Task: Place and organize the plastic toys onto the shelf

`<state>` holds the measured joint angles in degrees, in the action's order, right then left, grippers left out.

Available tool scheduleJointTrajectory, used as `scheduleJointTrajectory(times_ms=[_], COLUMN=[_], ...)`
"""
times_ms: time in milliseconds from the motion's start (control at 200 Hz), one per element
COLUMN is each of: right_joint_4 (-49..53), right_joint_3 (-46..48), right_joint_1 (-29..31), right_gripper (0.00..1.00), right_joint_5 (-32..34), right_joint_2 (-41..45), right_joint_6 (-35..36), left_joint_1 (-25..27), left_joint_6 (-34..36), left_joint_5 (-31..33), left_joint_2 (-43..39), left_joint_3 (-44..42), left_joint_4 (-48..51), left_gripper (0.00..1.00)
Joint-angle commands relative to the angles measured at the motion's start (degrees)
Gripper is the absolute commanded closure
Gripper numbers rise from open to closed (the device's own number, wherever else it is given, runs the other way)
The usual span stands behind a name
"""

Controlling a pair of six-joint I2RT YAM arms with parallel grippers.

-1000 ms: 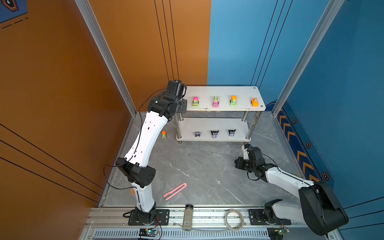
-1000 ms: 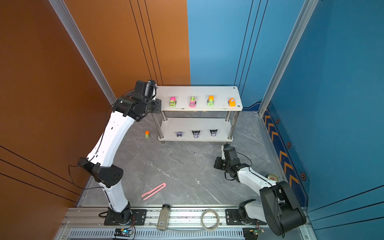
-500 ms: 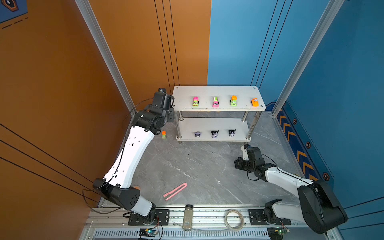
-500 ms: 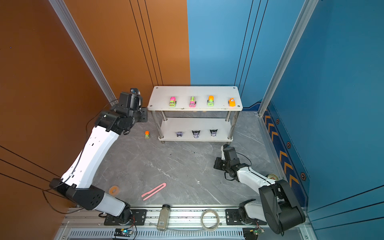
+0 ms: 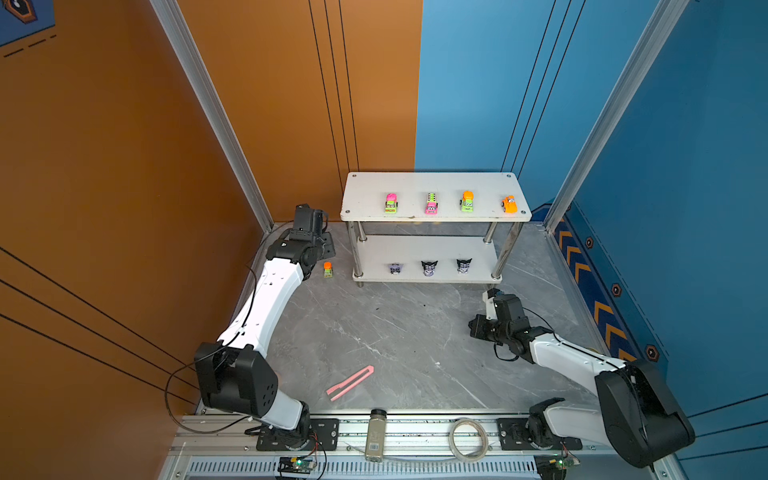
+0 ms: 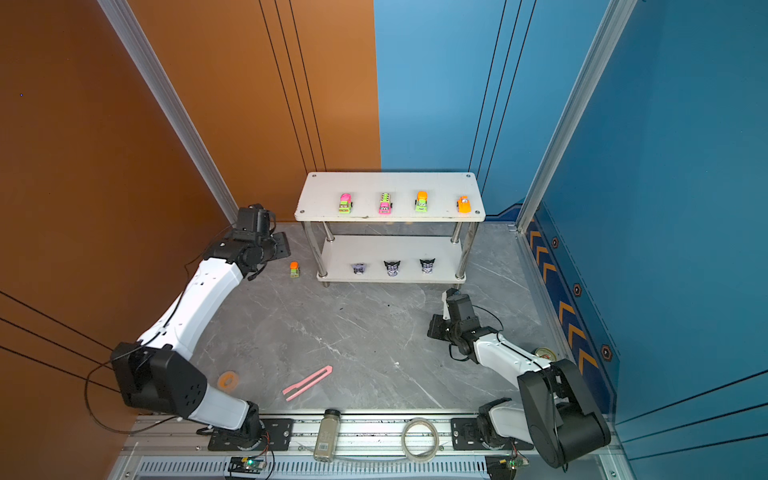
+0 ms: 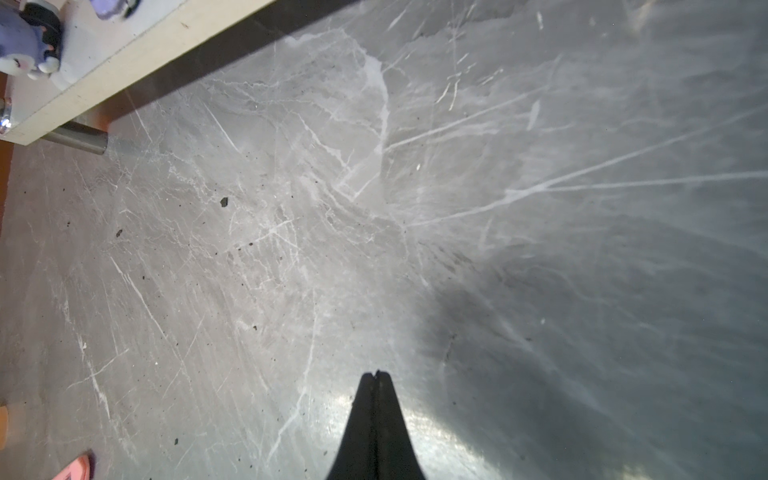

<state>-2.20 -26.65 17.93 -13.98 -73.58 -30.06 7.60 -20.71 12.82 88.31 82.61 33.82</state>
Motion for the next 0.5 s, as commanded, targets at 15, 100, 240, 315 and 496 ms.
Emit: scheduleJointTrajectory(times_ms=[15,100,240,315,496], right_joint_4=[-0.42,-0.48,-0.57,-0.57,-0.7], right_joint_3=[0.11,0.03,0.04,0.03,-0.22], right_joint_1=[-0.53,-0.53,-0.53,-0.49,-0.57], right_gripper=[1.0,1.0,1.0,1.0,1.0], right_joint_5=[-0.45,-0.61,-0.46,-0.35,-0.18], right_joint_2=[0.01,-0.36,-0.64,-0.87,-1.85], right_joint_6=[-0.3,-0.26,-0.26,-0.26,-0.28], left_joint_1=[-1.47,-2.55,-3.72,-4.03,-4.39], left_joint_6=[-0.74,-0.64,-0.48,-0.38,0.05], left_joint_5=[-5.42,-6.39,-8.14,-9.02,-10.44], left_joint_2=[4.77,8.31,13.47,16.2,21.83], left_joint_3=[-2.31,-3.29,-4.56,-4.41,-3.01], left_joint_4=[-5.03,-6.37,-9.31,-10.29,-11.82], left_gripper=[0.35,0.33,0.32,0.32,0.32])
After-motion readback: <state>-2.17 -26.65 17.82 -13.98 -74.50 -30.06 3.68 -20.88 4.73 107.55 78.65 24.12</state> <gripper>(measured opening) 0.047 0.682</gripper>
